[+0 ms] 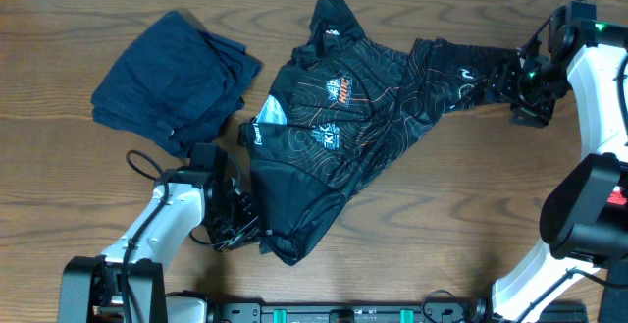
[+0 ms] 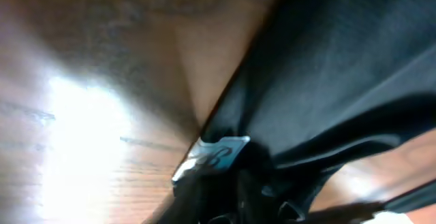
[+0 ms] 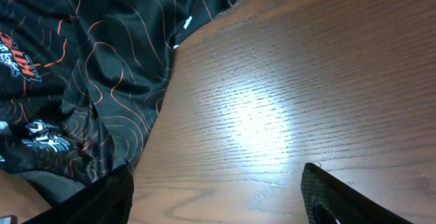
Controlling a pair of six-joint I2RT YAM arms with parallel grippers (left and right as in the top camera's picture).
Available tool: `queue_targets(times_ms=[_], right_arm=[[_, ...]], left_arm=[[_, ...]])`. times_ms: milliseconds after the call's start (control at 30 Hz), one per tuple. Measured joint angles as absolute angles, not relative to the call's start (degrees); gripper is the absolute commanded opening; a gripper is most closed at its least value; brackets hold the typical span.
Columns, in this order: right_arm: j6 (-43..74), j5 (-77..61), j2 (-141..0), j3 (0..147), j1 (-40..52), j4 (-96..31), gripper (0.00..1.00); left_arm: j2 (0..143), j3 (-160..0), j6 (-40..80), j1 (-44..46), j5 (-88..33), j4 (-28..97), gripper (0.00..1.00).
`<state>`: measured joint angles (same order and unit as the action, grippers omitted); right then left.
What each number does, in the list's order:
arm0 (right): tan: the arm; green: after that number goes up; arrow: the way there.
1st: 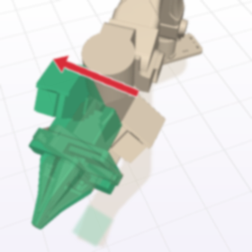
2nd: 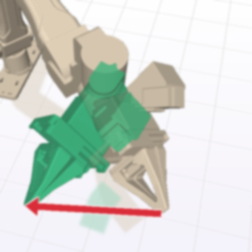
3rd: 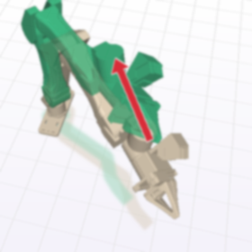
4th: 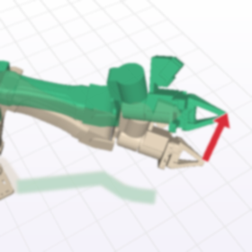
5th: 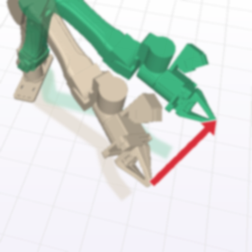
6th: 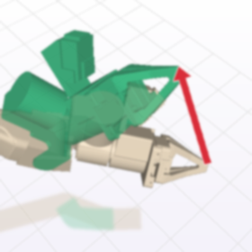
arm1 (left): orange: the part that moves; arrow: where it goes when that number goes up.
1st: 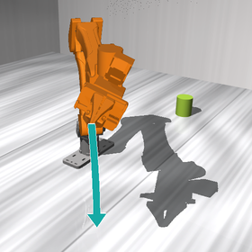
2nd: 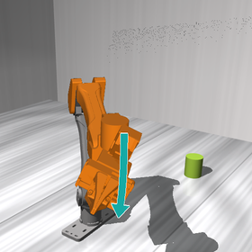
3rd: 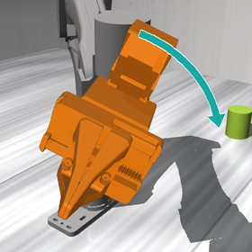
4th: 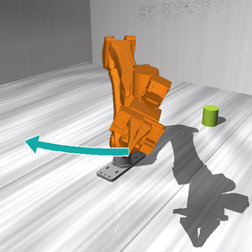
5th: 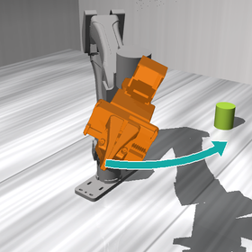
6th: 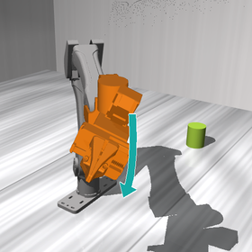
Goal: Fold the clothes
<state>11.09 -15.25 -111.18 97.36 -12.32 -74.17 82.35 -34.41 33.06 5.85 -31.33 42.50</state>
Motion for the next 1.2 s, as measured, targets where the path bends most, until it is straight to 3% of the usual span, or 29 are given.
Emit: queue_targets(times_ms=[167, 400, 867, 1200], right_arm=[[10.63, -14.79, -111.18, 97.36, -12.32, -74.32, 0.77], [10.22, -12.29, -111.18, 97.19, -12.32, -72.97, 0.81], [10.35, -12.60, -111.18, 81.21, -12.38, -53.36, 0.81], [9.43, -18.85, -111.18, 80.68, -12.69, -48.01, 0.83]], left_arm=[[82.35, -34.46, 33.12, 5.82, -31.99, 45.08, 0.06], [81.38, -41.82, 27.22, 3.64, -29.52, 59.33, 0.06], [69.95, -63.02, 24.14, 0.51, -6.37, 75.70, 0.06], [61.45, -70.89, 27.46, 0.19, 4.54, 80.95, 0.05]])
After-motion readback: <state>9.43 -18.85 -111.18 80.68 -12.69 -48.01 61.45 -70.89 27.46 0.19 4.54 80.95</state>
